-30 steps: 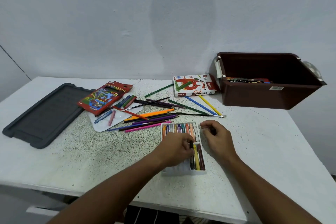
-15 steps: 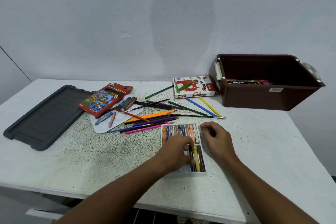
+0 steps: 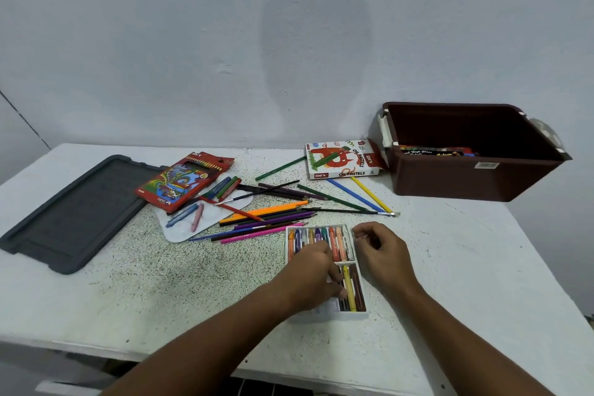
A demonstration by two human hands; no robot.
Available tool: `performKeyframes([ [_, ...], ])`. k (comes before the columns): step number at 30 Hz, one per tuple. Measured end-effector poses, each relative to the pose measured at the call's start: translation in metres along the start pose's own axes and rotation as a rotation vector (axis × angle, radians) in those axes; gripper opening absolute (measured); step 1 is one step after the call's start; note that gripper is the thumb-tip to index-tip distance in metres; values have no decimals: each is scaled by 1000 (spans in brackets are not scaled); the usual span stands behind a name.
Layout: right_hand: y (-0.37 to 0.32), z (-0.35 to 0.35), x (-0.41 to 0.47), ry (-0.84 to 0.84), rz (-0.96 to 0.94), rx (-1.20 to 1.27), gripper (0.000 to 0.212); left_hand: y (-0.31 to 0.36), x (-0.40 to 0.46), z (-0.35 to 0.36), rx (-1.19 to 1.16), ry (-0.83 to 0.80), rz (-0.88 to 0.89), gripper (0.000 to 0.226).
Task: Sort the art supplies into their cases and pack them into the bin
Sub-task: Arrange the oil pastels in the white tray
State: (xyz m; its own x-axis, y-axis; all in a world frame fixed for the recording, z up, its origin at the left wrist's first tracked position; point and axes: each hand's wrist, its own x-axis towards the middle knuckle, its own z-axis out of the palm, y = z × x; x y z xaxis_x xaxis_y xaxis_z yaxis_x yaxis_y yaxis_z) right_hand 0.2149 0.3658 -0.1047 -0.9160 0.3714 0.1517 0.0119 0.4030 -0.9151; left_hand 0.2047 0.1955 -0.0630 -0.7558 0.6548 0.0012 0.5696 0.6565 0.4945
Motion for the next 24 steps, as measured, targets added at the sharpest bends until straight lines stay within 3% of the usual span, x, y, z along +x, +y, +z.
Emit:
performKeyframes([
  [3, 0, 2, 0, -10, -8, -29, 22, -6, -1, -8, -22, -27, 44, 31],
  [6, 0, 5, 1, -27, -27, -70, 20, -22, -2, -24, -42, 69, 15, 23],
  [10, 1, 9, 3, -42, -70, -183, 15, -66, -1, -50, 30, 299, -191, 21],
  [16, 2, 20, 8, -72, -96, -350, 21, -145, -2, -92, 206, 486, -459, 25],
  [24, 1, 20, 10, -66, -43, -326, 23, -175, 25, -110, 352, 434, -513, 24],
])
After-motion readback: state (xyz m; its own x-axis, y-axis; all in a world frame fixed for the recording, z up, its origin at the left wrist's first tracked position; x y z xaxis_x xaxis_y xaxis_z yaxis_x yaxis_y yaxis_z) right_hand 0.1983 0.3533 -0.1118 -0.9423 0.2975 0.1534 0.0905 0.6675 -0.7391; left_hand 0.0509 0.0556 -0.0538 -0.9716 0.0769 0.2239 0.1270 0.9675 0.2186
